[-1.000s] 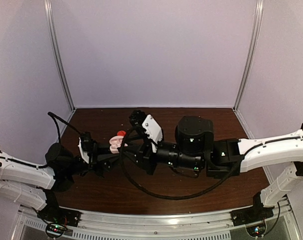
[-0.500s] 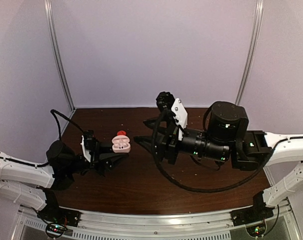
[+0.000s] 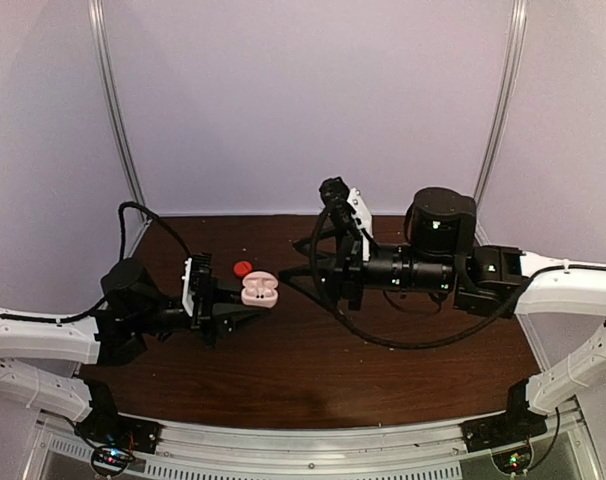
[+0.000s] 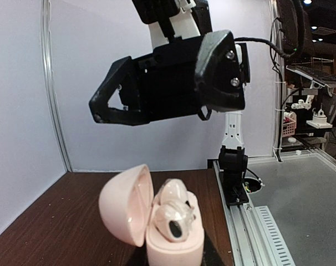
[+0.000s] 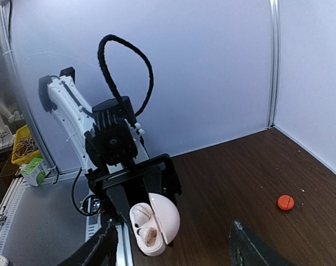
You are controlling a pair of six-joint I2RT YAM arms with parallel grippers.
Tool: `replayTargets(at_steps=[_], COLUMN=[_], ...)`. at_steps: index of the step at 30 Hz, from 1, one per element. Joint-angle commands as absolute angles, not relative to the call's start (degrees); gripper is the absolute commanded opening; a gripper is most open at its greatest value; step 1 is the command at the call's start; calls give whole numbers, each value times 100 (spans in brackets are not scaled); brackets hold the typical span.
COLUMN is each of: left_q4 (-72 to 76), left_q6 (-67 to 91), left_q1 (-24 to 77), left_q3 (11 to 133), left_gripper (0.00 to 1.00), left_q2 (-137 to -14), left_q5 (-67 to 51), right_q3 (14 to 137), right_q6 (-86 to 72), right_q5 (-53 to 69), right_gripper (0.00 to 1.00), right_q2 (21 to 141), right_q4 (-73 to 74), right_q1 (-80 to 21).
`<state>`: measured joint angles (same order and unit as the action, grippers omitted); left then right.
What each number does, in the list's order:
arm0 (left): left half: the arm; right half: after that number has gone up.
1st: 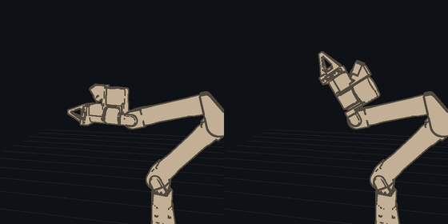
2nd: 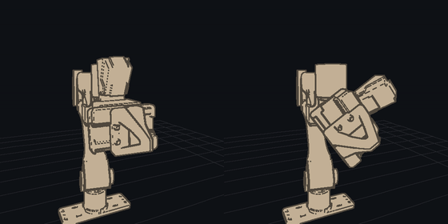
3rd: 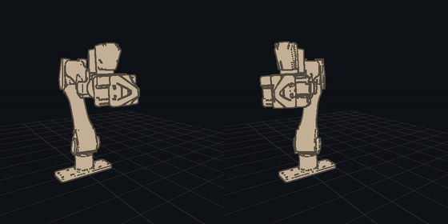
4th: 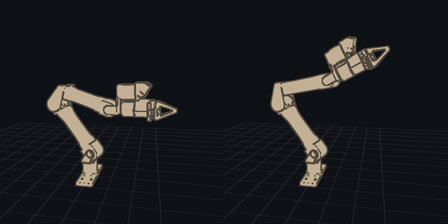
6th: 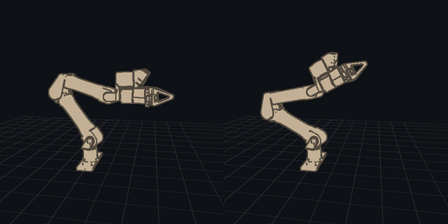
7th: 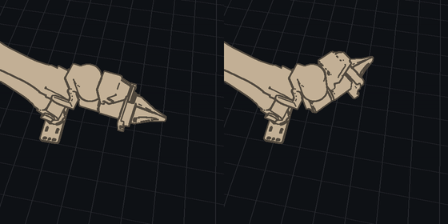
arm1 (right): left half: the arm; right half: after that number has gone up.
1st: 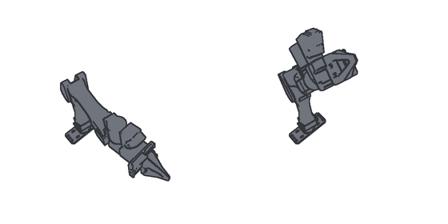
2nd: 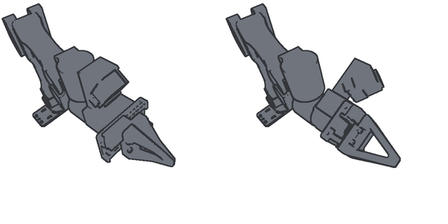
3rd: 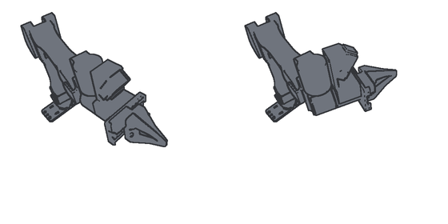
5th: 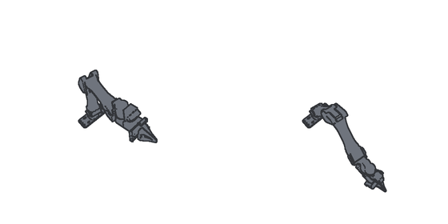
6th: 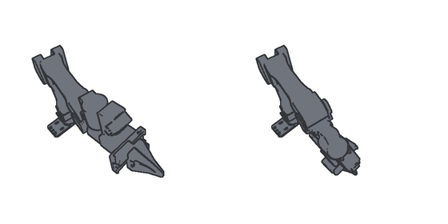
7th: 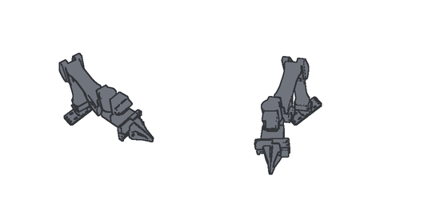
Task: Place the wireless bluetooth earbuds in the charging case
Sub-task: Close the charging case with the earbuds.
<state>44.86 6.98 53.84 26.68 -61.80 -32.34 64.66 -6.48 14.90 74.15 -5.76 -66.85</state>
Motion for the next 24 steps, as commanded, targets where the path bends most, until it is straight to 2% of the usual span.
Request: replayTargets(at_steps=[1,7,14,24], left_q4=[4698,4876,5001,5054], left_q6=[696,790,873,951], left_q1=[5434,5510,5511,5510], left_q3=[2613,2654,2654,2647], left_gripper=[0,0,0,0], left_q2=[-6151,-6322,-6389,-6403], left_q5=[-3501,-3555,-3480,-3314], right_q3=[6628,6766,6735,6673], right_q6=[-851,-854,-857,-756], right_q5=[2722,3049,3148,3279], right_gripper=[67,63,49,40], right_q2=[7738,8053,8068,8008], right_q4=[-452,-411,-498,-578], right_q1=[-6675,-6671,-6671,-6689])
